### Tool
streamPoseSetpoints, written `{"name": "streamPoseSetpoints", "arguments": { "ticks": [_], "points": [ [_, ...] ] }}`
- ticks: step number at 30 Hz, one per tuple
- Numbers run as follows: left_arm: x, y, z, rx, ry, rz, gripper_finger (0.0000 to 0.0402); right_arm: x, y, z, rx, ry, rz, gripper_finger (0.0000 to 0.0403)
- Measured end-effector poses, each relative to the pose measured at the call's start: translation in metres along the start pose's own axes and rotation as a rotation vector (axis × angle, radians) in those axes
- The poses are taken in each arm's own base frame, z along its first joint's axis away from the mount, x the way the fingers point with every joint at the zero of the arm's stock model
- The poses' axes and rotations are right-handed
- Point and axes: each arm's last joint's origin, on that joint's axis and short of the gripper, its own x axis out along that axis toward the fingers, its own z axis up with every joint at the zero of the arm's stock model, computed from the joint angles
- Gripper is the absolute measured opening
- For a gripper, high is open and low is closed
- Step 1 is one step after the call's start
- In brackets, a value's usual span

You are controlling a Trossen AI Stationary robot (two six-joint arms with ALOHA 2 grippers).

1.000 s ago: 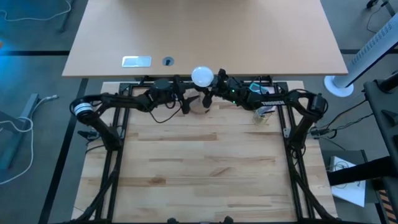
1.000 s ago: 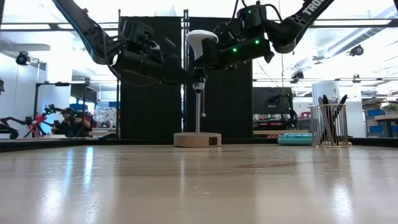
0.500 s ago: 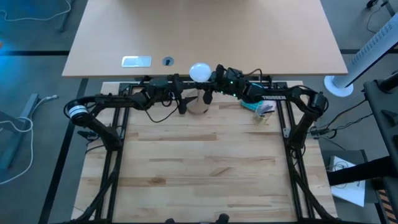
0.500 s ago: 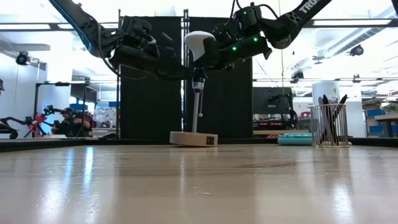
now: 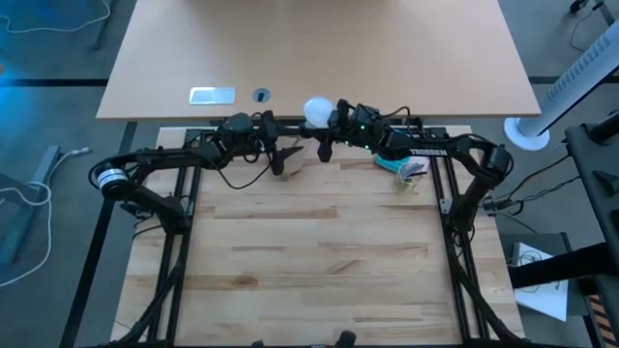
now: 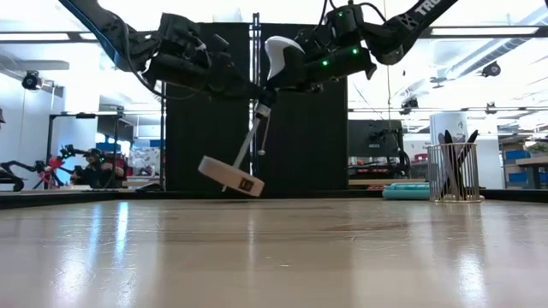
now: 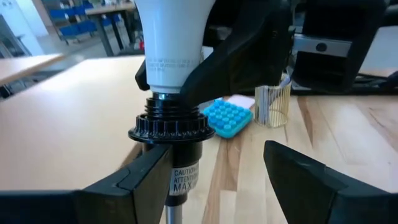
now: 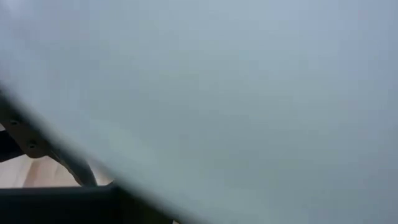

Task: Screw lightbulb
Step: Insert the light bulb into the table lamp

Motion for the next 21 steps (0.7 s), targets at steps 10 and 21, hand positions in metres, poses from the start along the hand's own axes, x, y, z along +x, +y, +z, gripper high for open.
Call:
{"name": "streamPoseSetpoints", "arguments": {
  "ticks": [10,21],
  "points": [
    [0.010,0.002,-0.010,-0.023,-0.013,0.009,0.0243,0.000,-0.001,-0.001,0.000,0.007,-0.008,0.0151],
    [0.010,0.002,-0.001,-0.021,-0.093,0.008,0.0243,0.003,-0.003,0.020,-0.034,-0.034,-0.011,0.0151]
  ]
}}
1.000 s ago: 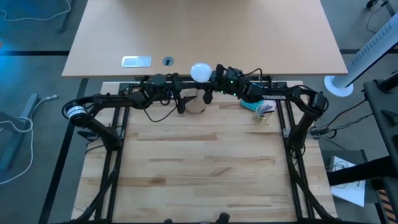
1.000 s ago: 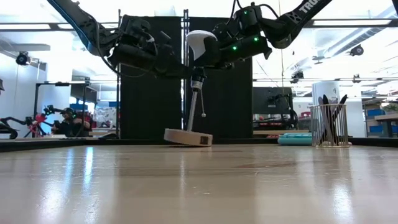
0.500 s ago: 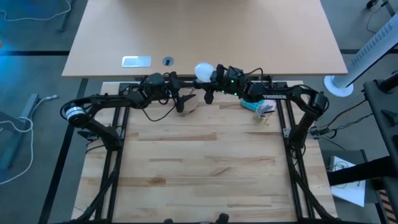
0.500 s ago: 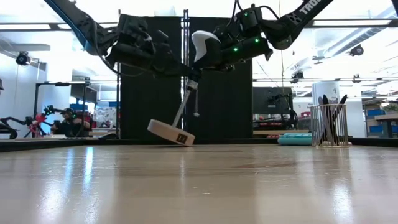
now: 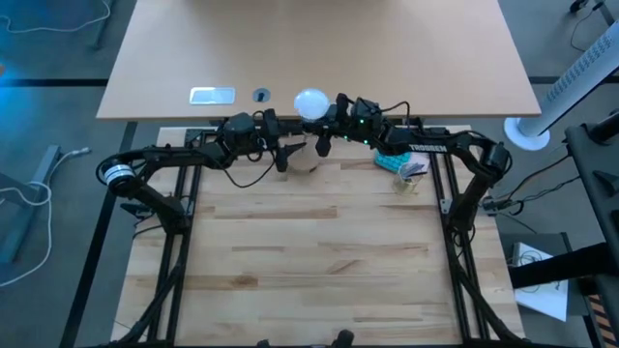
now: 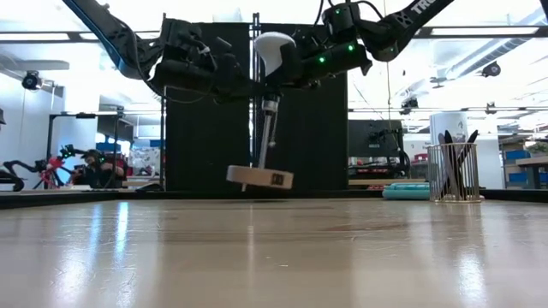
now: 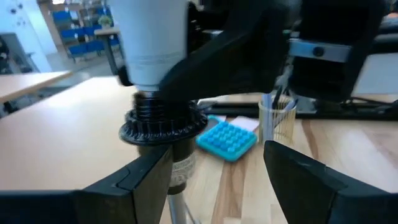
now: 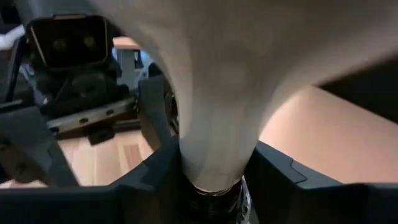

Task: Screw lightbulb
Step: Insert the light bulb into the table lamp

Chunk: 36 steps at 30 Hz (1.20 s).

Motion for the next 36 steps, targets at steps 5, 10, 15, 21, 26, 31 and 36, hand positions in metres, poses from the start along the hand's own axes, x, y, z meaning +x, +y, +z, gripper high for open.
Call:
{"name": "streamPoseSetpoints", "arguments": {
  "ticks": [5,10,15,21,26,31,36],
  "points": [
    [-0.001,-0.001,-0.002,-0.018,-0.017,-0.007,0.0243,0.001,0.000,0.002,-0.005,0.007,0.003,0.0148],
    [-0.005,-0.004,-0.018,-0.033,0.021,0.034,0.0243,0.001,0.000,-0.006,0.008,0.043,0.009,0.0142],
    [-0.014,-0.009,-0.032,-0.054,-0.010,0.050,0.0243,0.005,0.002,-0.014,0.031,0.047,0.039,0.0146],
    [-0.021,-0.012,-0.041,-0.065,-0.015,0.060,0.0243,0.012,0.003,-0.018,0.056,0.047,0.052,0.0146],
    [-0.027,-0.014,-0.048,-0.064,0.011,0.064,0.0243,0.015,0.002,-0.018,0.062,0.045,0.055,0.0142],
    [-0.037,-0.008,-0.047,-0.032,0.049,0.134,0.0243,0.016,0.002,-0.015,0.059,0.042,0.054,0.0151],
    [-0.042,-0.003,-0.038,-0.007,0.028,0.176,0.0243,0.016,0.002,-0.014,0.056,0.042,0.054,0.0148]
  ]
}}
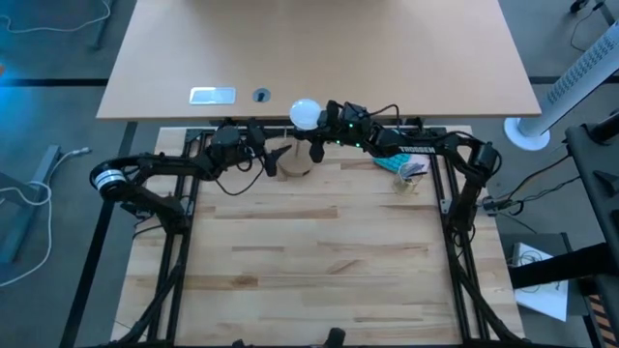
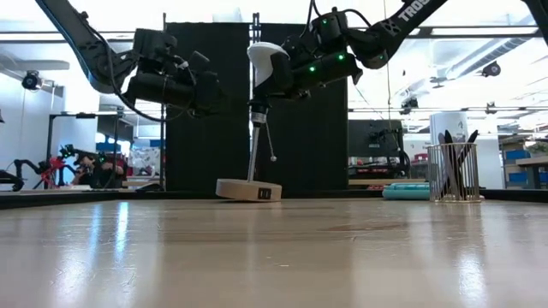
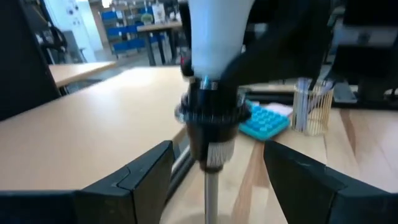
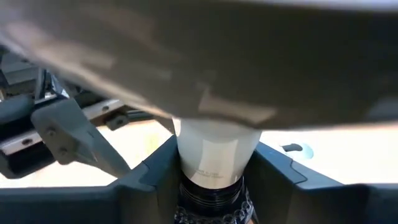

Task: Screw lightbulb
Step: Insert the light bulb into the table lamp

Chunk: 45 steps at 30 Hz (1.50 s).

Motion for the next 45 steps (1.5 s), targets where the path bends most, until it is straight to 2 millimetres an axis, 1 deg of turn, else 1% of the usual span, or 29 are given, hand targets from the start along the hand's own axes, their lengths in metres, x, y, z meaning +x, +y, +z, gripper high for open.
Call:
{"name": "streamPoseSetpoints", "arguments": {
  "ticks": [4,10,13,19,28,33,39,45],
  "points": [
    [0.001,0.001,0.007,0.006,-0.026,0.003,0.0243,0.000,0.000,0.000,0.003,0.000,0.000,0.0152],
    [0.003,0.002,0.014,0.007,-0.048,-0.013,0.0243,0.001,0.001,-0.008,0.012,0.051,0.006,0.0190],
    [0.005,0.003,0.017,0.007,-0.056,-0.020,0.0243,0.000,0.001,-0.004,0.008,0.025,0.005,0.0212],
    [0.006,0.003,0.020,0.004,-0.059,-0.021,0.0243,0.000,0.001,-0.003,0.007,0.018,0.007,0.0249],
    [0.007,0.003,0.020,0.006,-0.054,-0.021,0.0243,0.001,0.005,-0.002,-0.015,0.010,0.014,0.0283],
    [0.005,0.003,0.021,0.016,-0.043,-0.021,0.0243,0.001,0.005,-0.001,-0.019,0.010,0.014,0.0295],
    [-0.003,0.002,0.025,0.035,0.004,-0.026,0.0243,0.000,0.004,0.002,-0.019,-0.019,0.010,0.0297],
    [-0.011,0.004,0.041,0.088,-0.013,0.013,0.0243,0.000,0.004,0.008,-0.012,-0.041,0.008,0.0289]
  ]
}}
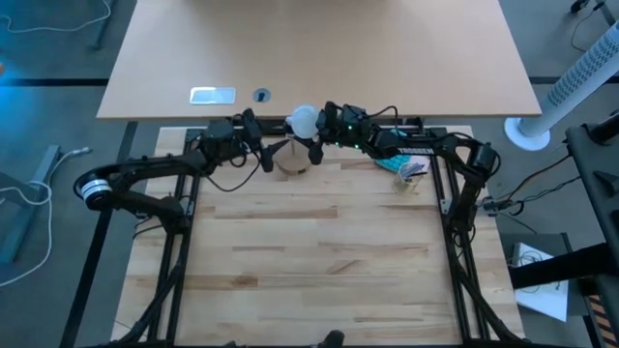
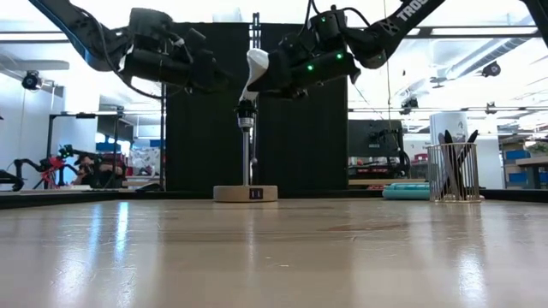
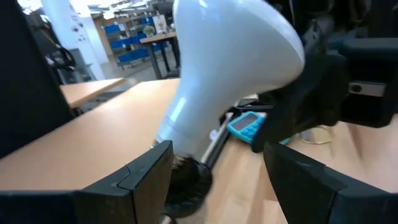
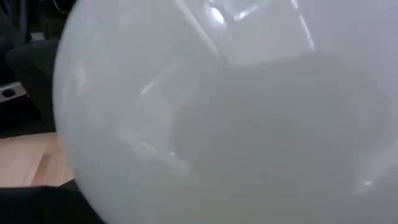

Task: Screw lightbulb
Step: Insert the light bulb into the table lamp

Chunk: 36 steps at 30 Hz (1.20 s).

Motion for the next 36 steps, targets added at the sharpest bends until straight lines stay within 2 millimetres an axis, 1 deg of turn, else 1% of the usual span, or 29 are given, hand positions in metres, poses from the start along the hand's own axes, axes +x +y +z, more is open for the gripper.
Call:
{"name": "streamPoseSetpoints", "arguments": {
  "ticks": [3,6,11,15,25,33,36],
  "points": [
    [0.002,0.004,0.010,0.038,0.009,0.015,0.0243,0.000,0.000,0.001,0.002,-0.003,0.000,0.0289],
    [0.010,0.008,0.019,0.065,0.056,0.008,0.0243,0.001,0.000,0.003,0.002,-0.006,0.001,0.0293],
    [0.027,0.014,0.025,0.093,0.131,-0.012,0.0243,0.001,0.000,0.007,0.009,-0.014,-0.001,0.0292],
    [0.033,0.015,0.025,0.095,0.149,-0.042,0.0243,0.001,0.000,0.009,0.007,-0.014,-0.001,0.0287],
    [0.032,0.014,0.021,0.078,0.157,-0.063,0.0243,0.001,0.000,0.012,-0.028,-0.019,0.003,0.0300],
    [0.032,0.016,0.020,0.091,0.161,-0.069,0.0243,0.001,0.000,0.010,-0.040,0.004,0.005,0.0296],
    [0.032,0.016,0.019,0.092,0.164,-0.071,0.0243,-0.002,0.000,0.014,-0.041,0.006,0.014,0.0299]
  ]
}}
